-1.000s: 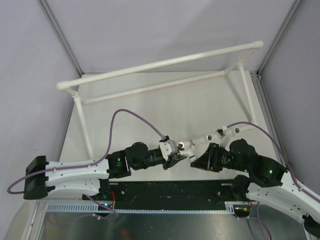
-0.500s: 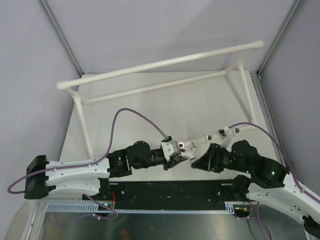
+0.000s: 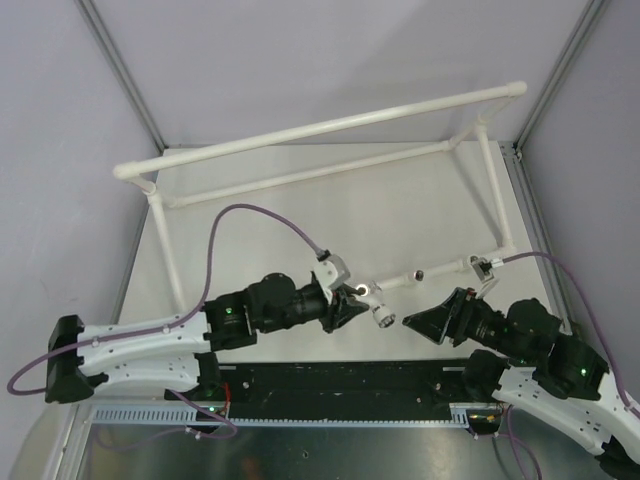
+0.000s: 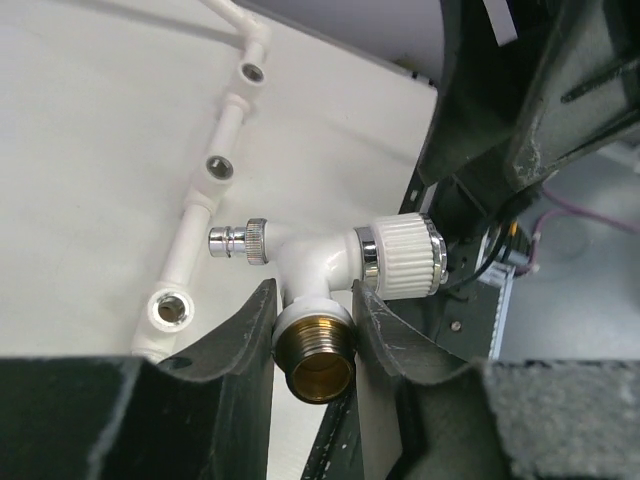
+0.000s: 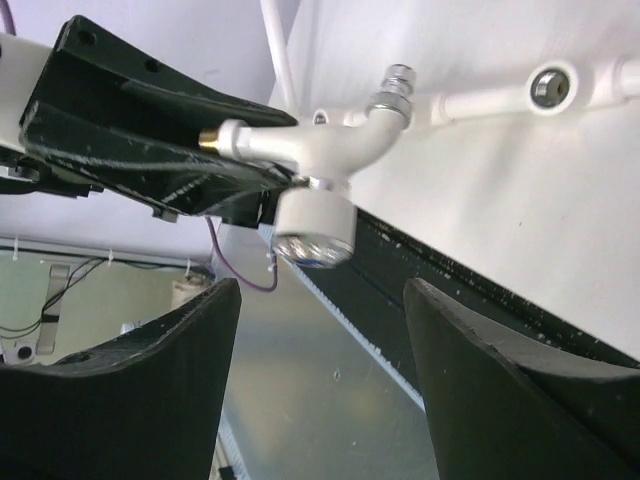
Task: Install the water faucets
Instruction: Pick up the water faucet from the center of the board, then adjust the water faucet.
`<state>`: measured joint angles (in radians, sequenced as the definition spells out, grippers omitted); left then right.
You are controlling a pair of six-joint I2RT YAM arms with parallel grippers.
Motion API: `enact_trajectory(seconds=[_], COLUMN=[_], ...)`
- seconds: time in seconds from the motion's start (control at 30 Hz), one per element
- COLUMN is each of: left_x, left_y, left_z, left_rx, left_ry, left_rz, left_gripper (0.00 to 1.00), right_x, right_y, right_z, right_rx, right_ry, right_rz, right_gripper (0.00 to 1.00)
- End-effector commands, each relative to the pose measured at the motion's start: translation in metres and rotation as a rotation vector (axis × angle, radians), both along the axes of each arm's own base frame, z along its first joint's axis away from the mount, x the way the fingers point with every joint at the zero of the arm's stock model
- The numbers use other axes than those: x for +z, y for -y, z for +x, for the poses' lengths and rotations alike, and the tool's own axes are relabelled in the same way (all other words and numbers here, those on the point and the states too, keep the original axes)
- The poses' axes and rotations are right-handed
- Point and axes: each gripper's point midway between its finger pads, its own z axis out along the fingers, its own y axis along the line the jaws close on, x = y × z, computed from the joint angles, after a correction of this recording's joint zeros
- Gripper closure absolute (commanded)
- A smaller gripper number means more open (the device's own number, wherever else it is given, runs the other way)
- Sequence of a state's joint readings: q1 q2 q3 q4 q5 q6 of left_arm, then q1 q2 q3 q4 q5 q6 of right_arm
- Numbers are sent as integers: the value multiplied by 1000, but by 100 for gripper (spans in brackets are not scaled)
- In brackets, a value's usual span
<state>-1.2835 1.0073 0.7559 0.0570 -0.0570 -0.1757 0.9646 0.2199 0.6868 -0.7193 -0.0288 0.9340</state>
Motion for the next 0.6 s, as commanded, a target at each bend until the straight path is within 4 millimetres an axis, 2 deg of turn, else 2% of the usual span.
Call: enact_trajectory(seconds=[0.0, 0.1, 0.2, 0.3, 0.43, 0.57], left_x=[42, 54, 57, 62, 80, 100], left_y=[-19, -23, -27, -31, -33, -35], left_z=[15, 8, 4, 6, -3, -12], left_rx=[93, 5, -70, -63, -102, -132], left_ry=[-116, -211, -278, -327, -379, -465], left_rz=[-189, -278, -329, -361, -405, -457], left_gripper=[100, 99, 92, 99, 100, 100], right_x=[28, 37, 39, 39, 41, 53], right_y=[21, 33, 39, 38, 36, 29], right_z=[13, 22, 31, 40, 52, 57], right_rx=[-94, -148, -181, -187, -182, -145], right_ry=[155, 236, 306, 367, 482, 634], right_rz=[21, -5, -61, -125, -218, -248], right_gripper=[29, 32, 34, 36, 37, 34])
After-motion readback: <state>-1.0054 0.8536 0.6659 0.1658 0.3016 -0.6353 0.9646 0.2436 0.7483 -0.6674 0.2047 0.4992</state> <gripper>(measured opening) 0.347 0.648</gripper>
